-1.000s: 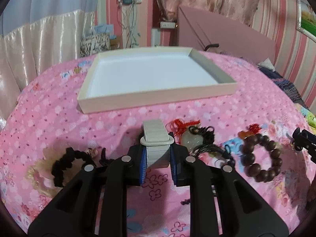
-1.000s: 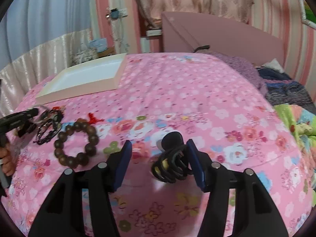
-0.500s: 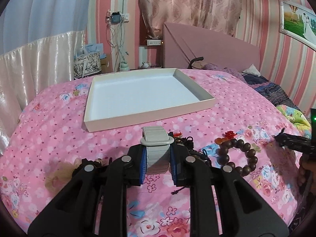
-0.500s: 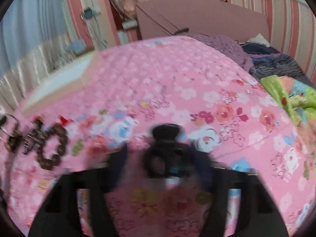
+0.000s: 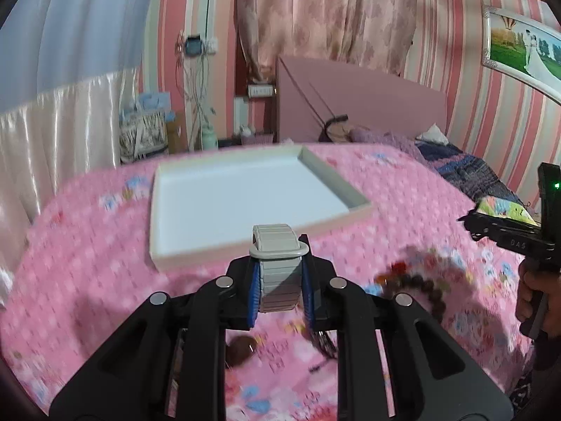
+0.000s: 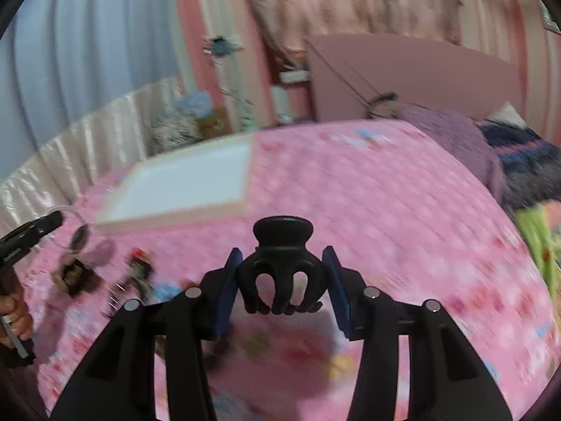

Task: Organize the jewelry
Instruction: 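Carry the watch and claw clip into the white tray with both grippers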

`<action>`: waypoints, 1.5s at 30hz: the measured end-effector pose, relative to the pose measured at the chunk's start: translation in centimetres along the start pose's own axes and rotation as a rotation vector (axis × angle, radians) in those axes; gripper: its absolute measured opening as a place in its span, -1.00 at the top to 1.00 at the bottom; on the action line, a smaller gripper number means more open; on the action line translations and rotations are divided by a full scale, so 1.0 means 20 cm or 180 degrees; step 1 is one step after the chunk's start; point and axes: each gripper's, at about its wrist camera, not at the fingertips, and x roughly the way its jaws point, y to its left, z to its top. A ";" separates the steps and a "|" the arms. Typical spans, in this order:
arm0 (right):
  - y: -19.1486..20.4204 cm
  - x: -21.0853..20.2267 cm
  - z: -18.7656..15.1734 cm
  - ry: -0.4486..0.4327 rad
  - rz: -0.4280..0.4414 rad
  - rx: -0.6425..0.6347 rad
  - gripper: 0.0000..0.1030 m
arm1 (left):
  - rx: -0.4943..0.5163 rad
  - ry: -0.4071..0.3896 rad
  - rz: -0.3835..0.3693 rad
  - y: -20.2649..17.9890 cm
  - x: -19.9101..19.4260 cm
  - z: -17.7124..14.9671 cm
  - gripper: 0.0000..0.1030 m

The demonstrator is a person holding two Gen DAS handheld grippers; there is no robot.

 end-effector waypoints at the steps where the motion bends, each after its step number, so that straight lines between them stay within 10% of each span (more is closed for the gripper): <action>1: 0.06 0.03 0.05 -0.0048 0.0069 -0.0056 0.09 | 0.0009 -0.0034 0.0006 0.01 0.00 0.04 0.66; 17: 0.58 0.48 0.52 -0.0273 0.0674 -0.0325 0.09 | -0.0152 -0.0111 0.0137 0.19 0.35 0.48 0.66; 32: 0.62 0.84 0.43 0.0015 0.0623 -0.0417 0.09 | -0.0407 0.0440 0.0334 0.31 0.92 0.25 0.66; 45: 0.54 0.91 0.39 0.0075 0.0543 -0.0347 0.09 | -0.0471 0.0434 0.0297 0.32 0.96 0.18 0.66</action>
